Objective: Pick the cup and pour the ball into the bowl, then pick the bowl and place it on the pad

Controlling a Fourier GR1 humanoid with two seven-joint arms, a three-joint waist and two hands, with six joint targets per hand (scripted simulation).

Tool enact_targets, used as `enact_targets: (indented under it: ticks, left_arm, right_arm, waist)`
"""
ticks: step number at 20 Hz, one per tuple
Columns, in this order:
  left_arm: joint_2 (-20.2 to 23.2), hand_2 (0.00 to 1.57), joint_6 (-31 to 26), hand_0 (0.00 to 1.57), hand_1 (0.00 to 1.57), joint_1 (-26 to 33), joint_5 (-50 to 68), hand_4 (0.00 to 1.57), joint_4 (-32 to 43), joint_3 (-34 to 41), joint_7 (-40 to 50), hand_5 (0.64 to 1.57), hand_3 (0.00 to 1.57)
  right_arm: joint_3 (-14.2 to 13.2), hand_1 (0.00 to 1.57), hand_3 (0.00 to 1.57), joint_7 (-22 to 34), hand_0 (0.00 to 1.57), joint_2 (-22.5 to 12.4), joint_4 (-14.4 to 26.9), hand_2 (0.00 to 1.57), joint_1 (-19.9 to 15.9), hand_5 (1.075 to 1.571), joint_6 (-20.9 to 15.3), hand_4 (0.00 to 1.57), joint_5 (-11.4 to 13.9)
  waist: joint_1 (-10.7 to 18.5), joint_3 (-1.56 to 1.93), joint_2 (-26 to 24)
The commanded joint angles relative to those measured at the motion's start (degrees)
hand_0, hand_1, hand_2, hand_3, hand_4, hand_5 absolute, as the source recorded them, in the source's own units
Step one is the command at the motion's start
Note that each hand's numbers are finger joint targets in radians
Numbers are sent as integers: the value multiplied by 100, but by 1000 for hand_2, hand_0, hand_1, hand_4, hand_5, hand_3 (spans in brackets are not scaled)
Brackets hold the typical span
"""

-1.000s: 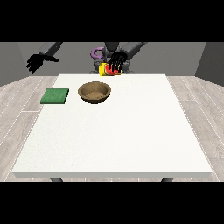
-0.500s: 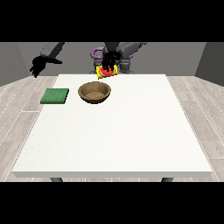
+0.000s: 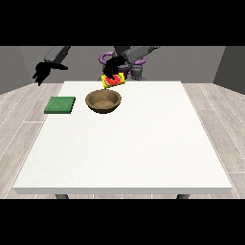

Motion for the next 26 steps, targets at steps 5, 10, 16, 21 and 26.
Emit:
enact_targets:
  ticks: [5, 10, 16, 21, 26]
  left_arm:
    - [108, 1571, -1114, 1556, 1556, -972, -746, 1198, -11, -164, -488, 1451, 1571]
    - [-10, 1571, -1212, 1534, 1534, -729, -1016, 1207, -105, 54, -589, 1457, 1571]
    - [8, 1571, -695, 1349, 1349, -310, -418, 1194, -613, 720, -806, 1456, 1571]
    - [416, 1571, 292, 415, 415, 68, 748, 998, -1330, 2046, -915, 1565, 1571]
    - [387, 1571, 484, 859, 859, 567, 2281, 925, -1480, 2951, -1632, 1555, 1555]
  right_arm:
    - [-47, 0, 200, -162, 0, -151, 260, 0, 115, 1515, 81, 0, 32]
    - [-22, 0, 144, 163, 0, -99, 159, 0, -36, 1520, 86, 0, -84]
    - [0, 0, 0, 185, 0, 122, 298, 0, 152, 1557, 140, 462, -135]
    - [-295, 0, 0, 279, 0, 110, 321, 0, 94, 1557, -295, 462, -334]
    - [-335, 0, 0, 312, 0, 100, 185, 0, -87, 1556, -539, 411, -350]
  waist:
    - [162, 2, -81]
    - [66, -3, -156]
    - [498, -8, -39]
    - [1155, -25, -33]
    - [1289, -28, 553]
